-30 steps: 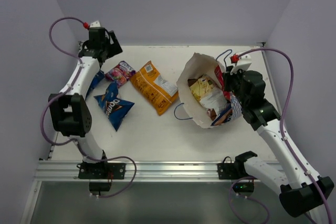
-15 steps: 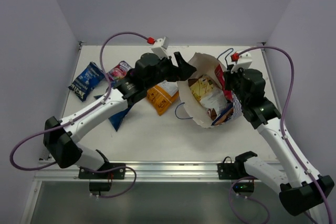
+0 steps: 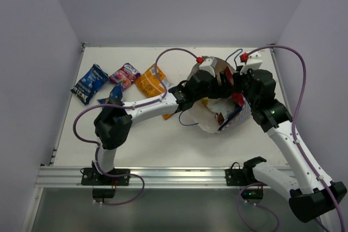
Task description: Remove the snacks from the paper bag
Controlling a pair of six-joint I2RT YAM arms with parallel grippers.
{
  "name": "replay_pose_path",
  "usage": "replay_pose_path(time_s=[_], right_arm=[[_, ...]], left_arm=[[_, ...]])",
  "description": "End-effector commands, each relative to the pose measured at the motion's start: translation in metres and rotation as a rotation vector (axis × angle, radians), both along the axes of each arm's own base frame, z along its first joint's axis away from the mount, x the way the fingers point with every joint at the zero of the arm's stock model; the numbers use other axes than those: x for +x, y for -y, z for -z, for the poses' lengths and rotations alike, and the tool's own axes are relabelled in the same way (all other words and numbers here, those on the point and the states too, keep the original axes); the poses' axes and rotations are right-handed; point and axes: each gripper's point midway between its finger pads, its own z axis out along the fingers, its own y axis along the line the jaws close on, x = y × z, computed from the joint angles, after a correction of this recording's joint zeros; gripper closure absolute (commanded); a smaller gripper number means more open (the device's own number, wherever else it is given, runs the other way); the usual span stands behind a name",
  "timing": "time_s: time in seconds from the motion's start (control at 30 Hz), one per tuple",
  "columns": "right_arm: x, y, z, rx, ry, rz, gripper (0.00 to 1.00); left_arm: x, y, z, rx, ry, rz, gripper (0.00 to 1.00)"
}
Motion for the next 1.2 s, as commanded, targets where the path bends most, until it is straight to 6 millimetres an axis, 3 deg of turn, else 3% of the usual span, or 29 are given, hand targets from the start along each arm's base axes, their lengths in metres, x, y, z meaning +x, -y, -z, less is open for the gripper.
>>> replay_pose_path(time_s=[0.0, 0.23, 0.33, 0.37, 0.43, 0.53, 0.57, 0.63, 0.67, 0.73, 0.83, 0.87, 0.9, 0.93, 1.0, 1.03, 1.1, 1.13, 1.17], right_arm=[[-0.005, 0.000, -0.022, 0.045, 0.043, -0.002, 1.00], [-0.007, -0.004, -0.020, 0.060, 0.042, -0.020, 1.00], [-0.007, -0.005, -0.020, 0.065, 0.042, -0.027, 1.00], [-0.007, -0.005, -0.019, 0.066, 0.040, -0.027, 1.00], [-0.008, -0.005, -0.019, 0.067, 0.040, -0.024, 1.00], [-0.008, -0.002, -0.017, 0.057, 0.042, -0.010, 1.00], [-0.007, -0.001, -0.016, 0.055, 0.042, -0.007, 1.00], [-0.006, 0.002, -0.012, 0.044, 0.036, 0.010, 1.00], [-0.006, 0.004, -0.011, 0.038, 0.034, 0.018, 1.00], [-0.004, 0.012, -0.007, 0.017, 0.030, 0.059, 1.00], [-0.003, 0.020, -0.004, -0.007, 0.027, 0.103, 1.00], [-0.003, 0.022, -0.004, -0.009, 0.028, 0.113, 1.00], [-0.003, 0.024, -0.002, -0.013, 0.026, 0.124, 1.00], [-0.002, 0.028, -0.002, -0.019, 0.027, 0.144, 1.00], [-0.001, 0.031, 0.000, -0.025, 0.021, 0.164, 1.00], [-0.001, 0.034, 0.000, -0.029, 0.022, 0.176, 1.00], [-0.001, 0.036, 0.001, -0.032, 0.021, 0.188, 1.00], [-0.001, 0.037, 0.003, -0.036, 0.019, 0.195, 1.00], [-0.001, 0.039, 0.005, -0.043, 0.015, 0.203, 1.00]], left_arm=[[0.031, 0.018, -0.049, -0.163, 0.081, -0.104, 0.20], [0.062, 0.033, -0.026, -0.128, 0.094, -0.198, 0.24], [0.069, 0.040, -0.017, -0.134, 0.095, -0.208, 0.39], [0.070, 0.042, -0.013, -0.132, 0.092, -0.212, 0.49], [0.072, 0.042, -0.010, -0.121, 0.090, -0.216, 0.60], [0.072, 0.040, -0.006, -0.105, 0.094, -0.218, 0.83], [0.070, 0.038, -0.013, -0.108, 0.102, -0.213, 0.96], [0.066, 0.031, -0.011, -0.093, 0.110, -0.211, 1.00], [0.063, 0.025, -0.032, -0.117, 0.133, -0.209, 1.00], [0.057, 0.015, -0.048, -0.119, 0.164, -0.207, 1.00], [0.041, -0.013, -0.087, -0.129, 0.222, -0.205, 1.00], [0.032, -0.027, -0.110, -0.151, 0.246, -0.205, 1.00], [0.028, -0.034, -0.117, -0.134, 0.266, -0.199, 1.00], [0.020, -0.048, -0.145, -0.161, 0.297, -0.202, 1.00], [0.012, -0.063, -0.158, -0.138, 0.323, -0.199, 1.00], [0.004, -0.078, -0.183, -0.164, 0.349, -0.212, 1.00], [-0.004, -0.095, -0.193, -0.146, 0.367, -0.216, 1.00], [-0.012, -0.112, -0.215, -0.172, 0.394, -0.230, 1.00], [-0.016, -0.122, -0.223, -0.175, 0.406, -0.241, 1.00]])
